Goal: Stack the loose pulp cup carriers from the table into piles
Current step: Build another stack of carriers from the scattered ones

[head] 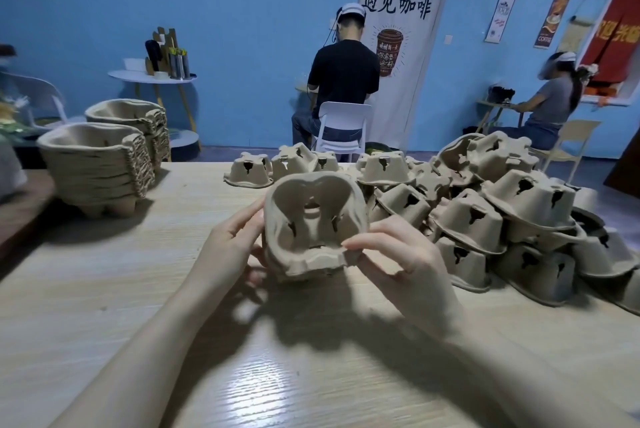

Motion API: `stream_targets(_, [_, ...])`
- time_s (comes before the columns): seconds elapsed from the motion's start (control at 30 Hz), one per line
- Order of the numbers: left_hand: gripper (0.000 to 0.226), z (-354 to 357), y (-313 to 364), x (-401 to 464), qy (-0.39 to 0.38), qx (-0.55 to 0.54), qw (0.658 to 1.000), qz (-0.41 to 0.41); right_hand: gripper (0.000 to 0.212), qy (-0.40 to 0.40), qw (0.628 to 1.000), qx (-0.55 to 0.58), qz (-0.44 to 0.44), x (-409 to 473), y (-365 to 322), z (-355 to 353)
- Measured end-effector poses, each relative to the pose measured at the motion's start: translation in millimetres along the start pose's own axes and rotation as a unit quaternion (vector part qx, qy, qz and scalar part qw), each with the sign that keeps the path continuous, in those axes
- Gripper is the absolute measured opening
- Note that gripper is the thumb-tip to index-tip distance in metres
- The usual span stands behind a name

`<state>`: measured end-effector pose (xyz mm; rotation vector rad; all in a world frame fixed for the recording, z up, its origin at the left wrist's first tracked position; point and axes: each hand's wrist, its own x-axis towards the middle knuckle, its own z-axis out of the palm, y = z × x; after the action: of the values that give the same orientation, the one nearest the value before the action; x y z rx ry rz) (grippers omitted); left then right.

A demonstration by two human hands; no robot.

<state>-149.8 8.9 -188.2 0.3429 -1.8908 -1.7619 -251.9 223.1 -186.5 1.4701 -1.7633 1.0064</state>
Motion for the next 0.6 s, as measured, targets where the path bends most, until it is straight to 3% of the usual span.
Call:
stream_targets(0.13, [0.028, 2.1, 4.1, -1.8, 0.005, -0.001, 1.000, -0.014, 0.013, -0.013, 0.999, -0.045, -0.002, -7.2, 6.2, 5.6])
stream_targets(0.27, [0.049, 1.3, 5.5, -4.6, 0.003, 0.018, 0.999, -0.027, 0.014, -0.012, 0.999, -0.052, 0.002, -12.6, 4.9, 9.3])
stream_targets(0.43, [0.066, 0.8, 7.5, -5.9, -0.010, 0.005, 1.000, -0.028, 0.028, -0.051, 0.997, -0.052, 0.026, -17.6, 4.3, 13.0])
stream_targets(0.53, [0.061, -0.7, 5.5, -5.2, -0.014, 0.022, 0.999, 0.021, 0.037, -0.074, 0.994, -0.015, 0.076, -18.5, 2.7, 13.5])
stream_targets(0.6, [0.070, -3.7, 2.8, -4.6, -0.024, 0.060, 0.997, 0.046, 0.040, -0.085, 0.993, -0.012, 0.086, -18.7, 0.7, 13.8])
